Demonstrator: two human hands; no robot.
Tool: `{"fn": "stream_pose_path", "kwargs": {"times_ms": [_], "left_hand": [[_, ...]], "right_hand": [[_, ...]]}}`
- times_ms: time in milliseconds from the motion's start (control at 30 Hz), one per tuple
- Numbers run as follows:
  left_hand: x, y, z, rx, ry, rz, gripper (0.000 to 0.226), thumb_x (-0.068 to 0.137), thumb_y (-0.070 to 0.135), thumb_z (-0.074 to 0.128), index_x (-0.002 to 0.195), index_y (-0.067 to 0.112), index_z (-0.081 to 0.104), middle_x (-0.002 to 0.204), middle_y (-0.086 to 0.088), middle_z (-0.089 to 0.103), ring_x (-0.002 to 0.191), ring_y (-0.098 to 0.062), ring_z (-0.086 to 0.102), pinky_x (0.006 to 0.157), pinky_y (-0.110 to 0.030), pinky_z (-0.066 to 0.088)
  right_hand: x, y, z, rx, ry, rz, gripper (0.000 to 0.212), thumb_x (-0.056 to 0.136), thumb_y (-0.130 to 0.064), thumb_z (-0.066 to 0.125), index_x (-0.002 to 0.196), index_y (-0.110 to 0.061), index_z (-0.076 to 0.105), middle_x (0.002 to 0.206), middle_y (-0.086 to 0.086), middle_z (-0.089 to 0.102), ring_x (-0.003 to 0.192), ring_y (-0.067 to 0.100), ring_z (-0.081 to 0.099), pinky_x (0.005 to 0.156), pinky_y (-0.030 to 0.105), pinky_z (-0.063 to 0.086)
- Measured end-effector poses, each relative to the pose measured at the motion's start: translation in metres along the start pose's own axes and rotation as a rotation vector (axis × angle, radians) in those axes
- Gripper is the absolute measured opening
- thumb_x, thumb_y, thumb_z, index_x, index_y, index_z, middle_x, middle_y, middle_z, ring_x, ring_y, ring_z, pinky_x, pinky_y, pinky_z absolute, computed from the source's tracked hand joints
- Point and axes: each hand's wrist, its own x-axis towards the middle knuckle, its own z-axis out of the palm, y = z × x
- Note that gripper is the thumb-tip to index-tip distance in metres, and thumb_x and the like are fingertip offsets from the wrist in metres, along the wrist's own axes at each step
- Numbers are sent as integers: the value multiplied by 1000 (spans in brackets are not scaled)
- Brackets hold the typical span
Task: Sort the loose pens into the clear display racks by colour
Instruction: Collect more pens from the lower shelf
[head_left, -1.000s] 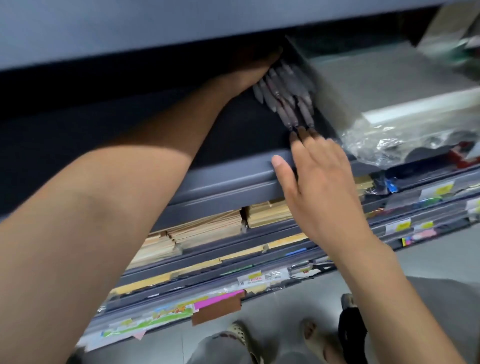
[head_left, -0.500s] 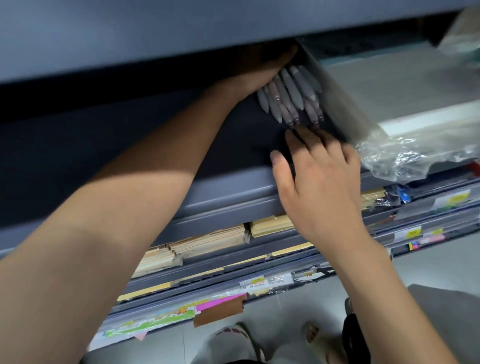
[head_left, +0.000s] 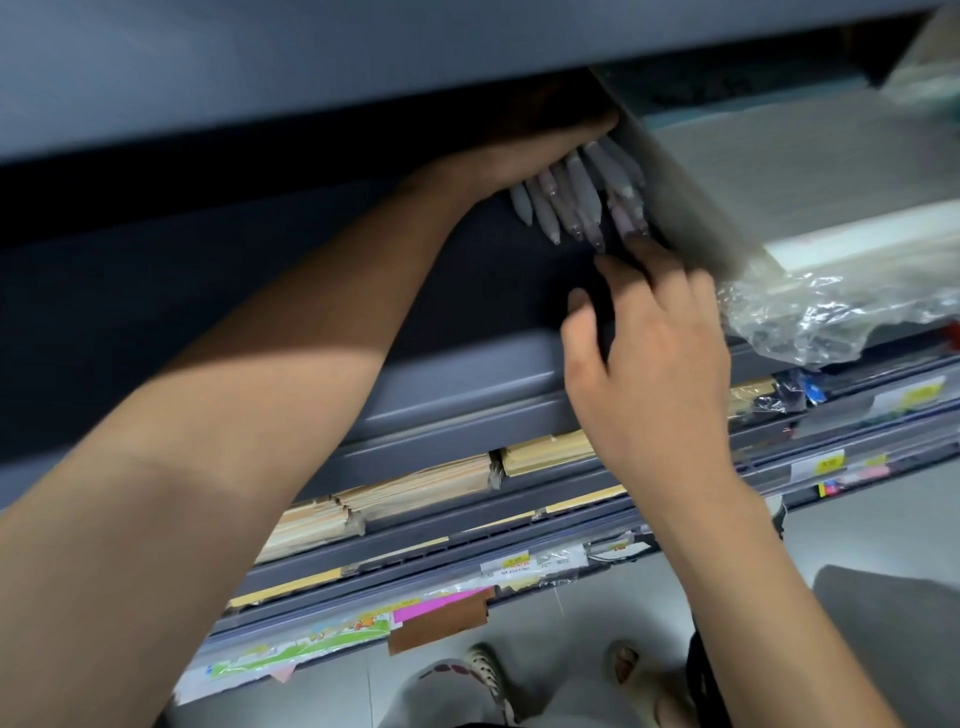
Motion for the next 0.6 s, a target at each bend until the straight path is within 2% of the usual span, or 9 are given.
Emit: {"fn": "stream_pose_path", "kwargs": {"times_ms": [33,100,167,267,333,400,433,533,600], "left_hand": [[6,7,-4,24,27,-57,42,93,62,53,127,38,55,122,15,60,100,13,55,91,-10,41],[10,5,-9,17,-95,-87,19,94,54,56,109,43,54,103,25,58,78,23,54,73,-2,39],[11,11,-2,67,-106,-66,10,90,51,58,98,46,54,98,27,57,81,21,55,76,-9,41],[19,-6,-10,19,-81,-55,24,81,49,54,101,37,59,95,20,62,90,6,60,84,-22,47],[20,-6,-7,30,-97,-35,35,80,46,53,107,25,62,94,12,65,83,4,62,82,-25,50],[24,-8,-3,22,-94,-8,35,84,43,55,109,19,64,98,6,68,83,1,63,81,-26,51],[24,-8,-2,25,-97,-20,33,87,45,57,108,20,63,99,7,67,85,0,62,80,-23,50],[21,-7,-4,63,-95,-38,36,88,58,60,105,27,62,95,16,64,80,5,59,62,-11,44],[19,-5,-6,66,-115,-39,24,89,49,62,103,29,60,93,18,61,80,8,56,61,-6,40]], "right_hand": [[1,0,0,1,-6,18,41,95,-27,44,118,1,63,127,19,58,109,35,51,98,42,40],[4,0,-1,-8,-42,44,43,94,-28,45,121,2,61,129,20,57,111,36,52,100,42,40],[6,2,-1,-17,-67,47,44,94,-28,46,123,2,60,130,19,56,111,36,51,100,40,38],[5,4,-1,-6,-47,38,38,94,-24,47,118,1,62,120,21,61,105,36,52,95,39,37],[4,6,-1,2,-32,30,36,94,-21,47,116,2,64,115,22,63,103,36,53,93,37,36],[4,8,-2,4,-26,16,34,94,-18,48,116,2,64,114,22,63,102,36,54,92,34,35],[4,9,-2,8,-26,13,33,94,-17,48,116,1,64,114,21,63,101,36,55,91,33,34],[4,11,-3,19,-30,8,30,94,-16,47,116,-1,63,111,19,63,98,35,55,87,31,33],[4,12,-4,26,-32,5,30,95,-15,48,117,-1,62,110,19,63,99,36,55,87,32,34]]}}
